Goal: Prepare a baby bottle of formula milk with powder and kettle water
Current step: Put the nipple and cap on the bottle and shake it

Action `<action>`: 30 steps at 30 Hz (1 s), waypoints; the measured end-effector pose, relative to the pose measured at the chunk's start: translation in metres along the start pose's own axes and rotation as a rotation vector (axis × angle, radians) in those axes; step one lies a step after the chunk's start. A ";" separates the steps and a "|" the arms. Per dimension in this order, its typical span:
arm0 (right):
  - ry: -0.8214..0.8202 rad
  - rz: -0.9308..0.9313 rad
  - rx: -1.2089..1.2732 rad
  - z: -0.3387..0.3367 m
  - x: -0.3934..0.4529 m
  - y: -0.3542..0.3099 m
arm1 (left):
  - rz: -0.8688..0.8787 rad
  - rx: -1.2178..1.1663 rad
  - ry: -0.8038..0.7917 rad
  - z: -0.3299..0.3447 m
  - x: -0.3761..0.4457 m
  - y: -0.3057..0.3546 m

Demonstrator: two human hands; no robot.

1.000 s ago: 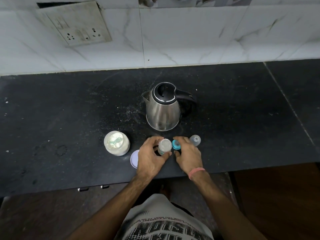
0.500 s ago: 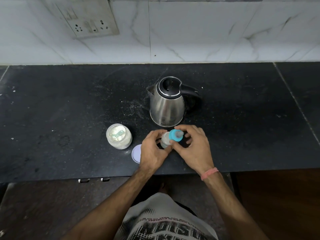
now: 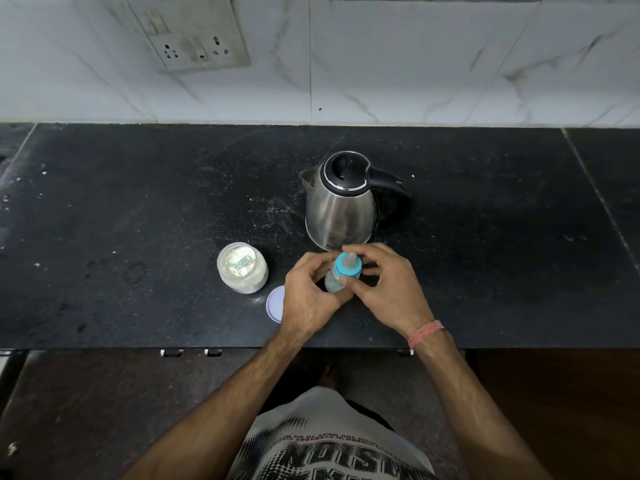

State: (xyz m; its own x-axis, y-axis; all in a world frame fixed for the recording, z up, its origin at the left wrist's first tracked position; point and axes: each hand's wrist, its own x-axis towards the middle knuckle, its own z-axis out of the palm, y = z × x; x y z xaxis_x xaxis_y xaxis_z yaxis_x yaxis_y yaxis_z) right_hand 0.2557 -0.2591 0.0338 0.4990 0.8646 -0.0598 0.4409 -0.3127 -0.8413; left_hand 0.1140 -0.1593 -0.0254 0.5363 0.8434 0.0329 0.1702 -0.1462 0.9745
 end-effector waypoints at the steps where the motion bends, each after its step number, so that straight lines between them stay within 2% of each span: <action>1: 0.030 -0.004 -0.018 0.000 0.001 0.001 | -0.005 -0.012 -0.001 0.000 0.000 0.000; 7: 0.173 0.022 -0.124 0.001 0.000 0.003 | 0.005 -0.024 -0.001 0.005 -0.002 0.000; 9: 0.150 0.030 -0.175 -0.001 -0.002 0.003 | 0.002 -0.041 -0.011 0.005 -0.003 -0.002; 11: 0.055 0.019 -0.117 -0.007 -0.005 0.004 | 0.002 -0.043 -0.019 0.005 -0.003 -0.005; 15: -0.096 -0.125 -0.042 -0.015 -0.011 0.005 | 0.016 -0.034 -0.015 0.003 -0.004 -0.008; 23: 0.096 -0.009 -0.152 -0.004 -0.009 0.009 | 0.005 -0.025 -0.039 0.002 -0.013 -0.006; 30: 0.029 -0.086 -0.192 0.004 -0.016 0.010 | 0.006 -0.034 -0.069 0.000 -0.015 -0.010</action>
State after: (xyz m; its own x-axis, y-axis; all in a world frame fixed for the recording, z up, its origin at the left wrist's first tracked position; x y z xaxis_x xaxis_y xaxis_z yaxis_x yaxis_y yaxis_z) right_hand 0.2489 -0.2745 0.0243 0.4730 0.8807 0.0254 0.6157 -0.3098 -0.7245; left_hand 0.1040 -0.1707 -0.0360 0.5930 0.8048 0.0246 0.1390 -0.1324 0.9814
